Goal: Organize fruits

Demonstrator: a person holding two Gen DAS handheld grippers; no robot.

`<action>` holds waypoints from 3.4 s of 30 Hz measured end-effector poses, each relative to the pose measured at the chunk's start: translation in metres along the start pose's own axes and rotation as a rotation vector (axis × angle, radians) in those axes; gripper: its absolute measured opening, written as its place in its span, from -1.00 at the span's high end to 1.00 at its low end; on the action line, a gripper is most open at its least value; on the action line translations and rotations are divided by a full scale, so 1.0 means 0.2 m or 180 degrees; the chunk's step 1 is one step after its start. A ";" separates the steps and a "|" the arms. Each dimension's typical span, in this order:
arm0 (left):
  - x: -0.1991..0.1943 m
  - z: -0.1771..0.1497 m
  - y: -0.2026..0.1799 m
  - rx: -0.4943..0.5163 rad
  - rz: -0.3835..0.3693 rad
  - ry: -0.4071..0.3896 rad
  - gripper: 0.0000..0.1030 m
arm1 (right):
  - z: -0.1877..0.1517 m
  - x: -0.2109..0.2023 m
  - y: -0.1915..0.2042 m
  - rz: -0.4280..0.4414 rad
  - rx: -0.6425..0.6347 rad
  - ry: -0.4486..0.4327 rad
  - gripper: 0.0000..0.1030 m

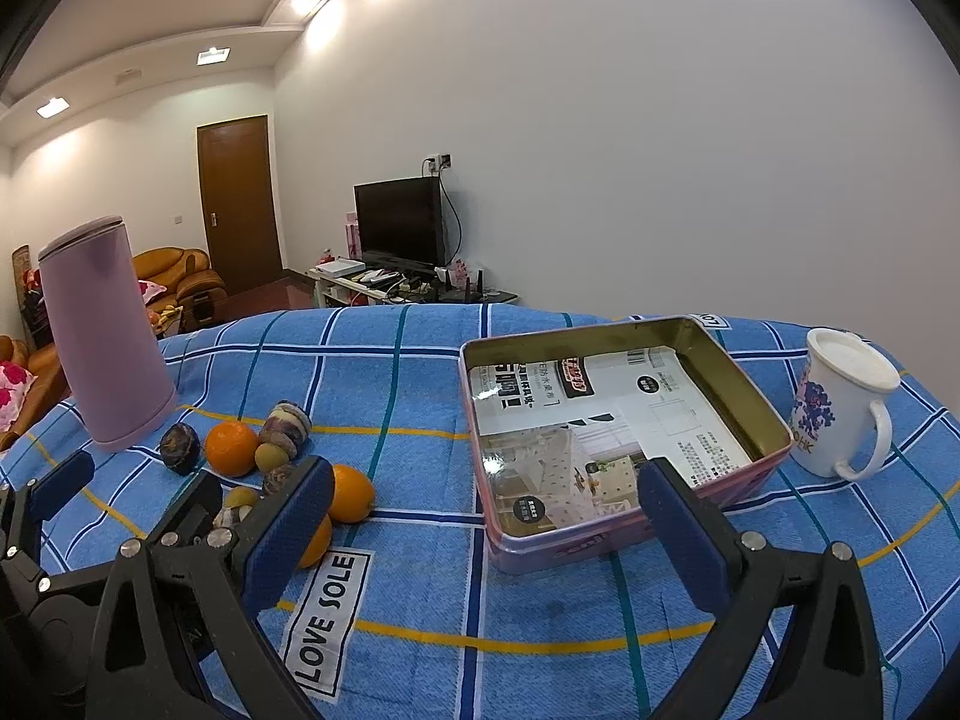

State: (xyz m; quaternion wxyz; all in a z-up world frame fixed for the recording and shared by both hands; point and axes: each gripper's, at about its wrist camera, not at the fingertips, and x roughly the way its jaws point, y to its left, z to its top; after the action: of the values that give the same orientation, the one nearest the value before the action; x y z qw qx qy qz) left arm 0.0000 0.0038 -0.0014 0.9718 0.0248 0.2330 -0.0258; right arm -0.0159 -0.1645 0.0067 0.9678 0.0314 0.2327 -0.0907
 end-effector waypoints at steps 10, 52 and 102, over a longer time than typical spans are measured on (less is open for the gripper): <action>0.00 0.00 0.00 0.0000 -0.0002 -0.0002 -1.00 | 0.00 0.00 0.00 -0.0001 -0.0001 0.0002 -0.98; -0.12 -0.17 0.32 0.0301 -0.0608 0.0713 -0.92 | -0.13 0.13 0.25 0.0989 -0.0497 0.0717 -0.07; 0.09 0.16 -0.29 0.0288 -0.0975 0.0404 -0.08 | 0.20 0.11 -0.31 0.0209 -0.0426 0.0152 0.29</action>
State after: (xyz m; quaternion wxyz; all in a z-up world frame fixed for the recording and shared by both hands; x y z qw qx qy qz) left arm 0.0263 -0.0557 0.0169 0.9377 0.0342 0.2936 -0.1824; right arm 0.0096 -0.2340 0.0298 0.9644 -0.0235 0.2601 -0.0424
